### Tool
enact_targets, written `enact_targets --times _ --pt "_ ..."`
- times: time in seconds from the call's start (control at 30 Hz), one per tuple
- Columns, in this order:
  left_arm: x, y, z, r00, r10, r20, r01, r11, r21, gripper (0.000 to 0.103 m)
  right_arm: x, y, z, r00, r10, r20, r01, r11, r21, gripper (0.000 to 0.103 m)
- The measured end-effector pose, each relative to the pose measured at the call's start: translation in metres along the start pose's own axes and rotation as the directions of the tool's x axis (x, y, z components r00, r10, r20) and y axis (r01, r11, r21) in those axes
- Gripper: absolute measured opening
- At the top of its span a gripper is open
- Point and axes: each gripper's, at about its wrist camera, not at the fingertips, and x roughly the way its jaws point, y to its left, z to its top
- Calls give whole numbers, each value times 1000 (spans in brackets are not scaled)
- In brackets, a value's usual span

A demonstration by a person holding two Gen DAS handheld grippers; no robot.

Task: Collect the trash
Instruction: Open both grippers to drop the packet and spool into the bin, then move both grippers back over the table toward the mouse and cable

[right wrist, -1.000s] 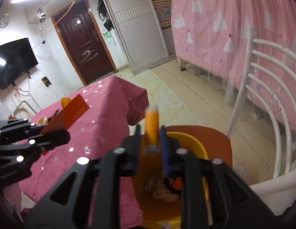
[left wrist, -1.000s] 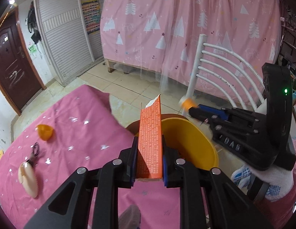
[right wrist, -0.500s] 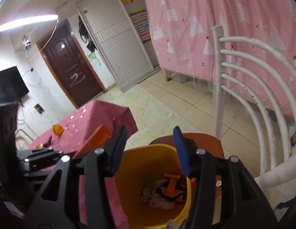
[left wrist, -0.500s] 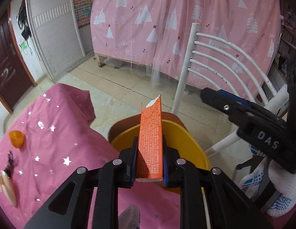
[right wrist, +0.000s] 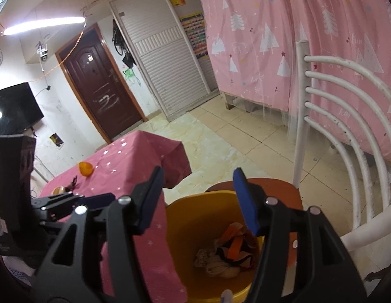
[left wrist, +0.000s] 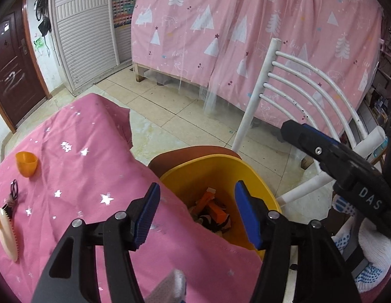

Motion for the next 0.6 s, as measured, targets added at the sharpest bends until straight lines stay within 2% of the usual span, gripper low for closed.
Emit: enact_targets --times 0.13,0.27,0.43,0.53,0.6 --pt "-11 13 -1 1000 15 18 -15 1000 -19 54 6 12 -3 1000 10 -20 -10 1000 -10 56" --pt "-22 28 -2 999 30 35 -29 998 -49 54 12 28 -3 999 21 -33 -22 999 -31 65" --pt "-45 52 -11 991 108 77 -103 992 -71 57 24 59 -2 997 41 -61 -46 996 -82 65" --pt "-64 73 -16 982 155 108 -145 985 -96 61 32 80 -2 995 57 -77 -65 992 -111 73" --pt "-73 88 -17 977 179 118 -165 979 -118 63 39 96 -1 993 71 -92 -83 988 -134 73"
